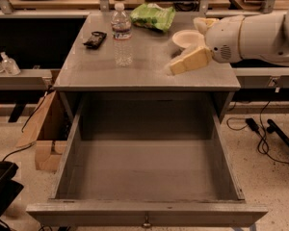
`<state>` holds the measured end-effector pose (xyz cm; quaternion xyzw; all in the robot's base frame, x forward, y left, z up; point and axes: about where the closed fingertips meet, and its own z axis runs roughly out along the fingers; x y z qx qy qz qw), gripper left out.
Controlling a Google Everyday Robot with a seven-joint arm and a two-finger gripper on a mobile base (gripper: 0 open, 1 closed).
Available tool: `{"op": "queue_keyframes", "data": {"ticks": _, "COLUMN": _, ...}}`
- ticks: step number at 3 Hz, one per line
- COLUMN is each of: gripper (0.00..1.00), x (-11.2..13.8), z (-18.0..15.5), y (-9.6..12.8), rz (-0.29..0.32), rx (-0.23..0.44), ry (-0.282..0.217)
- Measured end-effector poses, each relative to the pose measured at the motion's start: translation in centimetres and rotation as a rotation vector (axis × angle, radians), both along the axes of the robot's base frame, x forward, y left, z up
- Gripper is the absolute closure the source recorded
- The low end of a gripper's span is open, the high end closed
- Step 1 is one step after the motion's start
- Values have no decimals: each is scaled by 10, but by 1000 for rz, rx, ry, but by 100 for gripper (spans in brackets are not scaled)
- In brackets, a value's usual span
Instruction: Place water bottle into top drawer
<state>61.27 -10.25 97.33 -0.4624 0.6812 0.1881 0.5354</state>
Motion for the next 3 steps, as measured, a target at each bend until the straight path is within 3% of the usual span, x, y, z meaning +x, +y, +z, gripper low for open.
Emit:
{"op": "queue_keyframes", "data": {"ticks": 2, "gripper": 0, "x": 89, "z": -27, "y": 95, "rz": 95, "rx": 213, "ry": -28}}
{"op": "queue_keyframes", "data": {"ticks": 3, "gripper": 0, "x": 116, "z": -46, "y": 120, "rz": 68, "rx": 233, "ry": -34}}
